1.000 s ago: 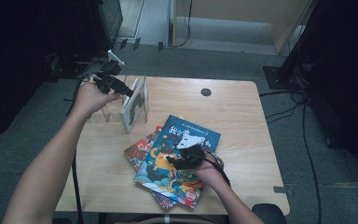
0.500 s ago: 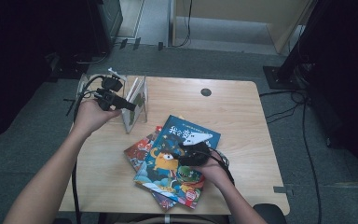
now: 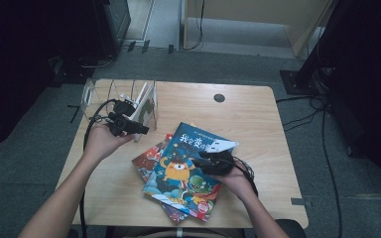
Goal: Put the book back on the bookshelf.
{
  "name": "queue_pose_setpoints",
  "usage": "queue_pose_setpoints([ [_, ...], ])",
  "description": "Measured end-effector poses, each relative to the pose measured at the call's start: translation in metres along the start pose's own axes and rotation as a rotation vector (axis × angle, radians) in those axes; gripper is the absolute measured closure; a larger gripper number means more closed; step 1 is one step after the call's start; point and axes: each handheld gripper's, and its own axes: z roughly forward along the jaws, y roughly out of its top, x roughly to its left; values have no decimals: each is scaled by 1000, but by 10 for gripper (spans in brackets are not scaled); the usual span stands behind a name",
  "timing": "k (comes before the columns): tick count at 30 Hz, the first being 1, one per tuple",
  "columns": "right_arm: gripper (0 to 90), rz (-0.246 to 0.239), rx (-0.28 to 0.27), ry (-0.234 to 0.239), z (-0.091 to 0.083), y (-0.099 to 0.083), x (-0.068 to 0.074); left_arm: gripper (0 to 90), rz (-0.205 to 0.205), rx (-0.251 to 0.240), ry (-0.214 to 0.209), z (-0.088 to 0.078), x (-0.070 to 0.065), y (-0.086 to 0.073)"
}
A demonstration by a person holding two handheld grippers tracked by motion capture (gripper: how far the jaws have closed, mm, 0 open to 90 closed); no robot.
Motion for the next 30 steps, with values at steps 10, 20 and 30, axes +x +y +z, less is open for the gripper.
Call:
queue_pose_setpoints([
  [10,600,25,-14,-79,-21,-9,-20,640,22,-47,-22,11,-6,-23],
  [20,642,39,-15,-132,-34,-19,-38,640,10,-76,-57,18,-14,-51],
  [30,739,111,-22,-169,-47,-33,-57,710,-29,-108,-66,24,-15,-83],
])
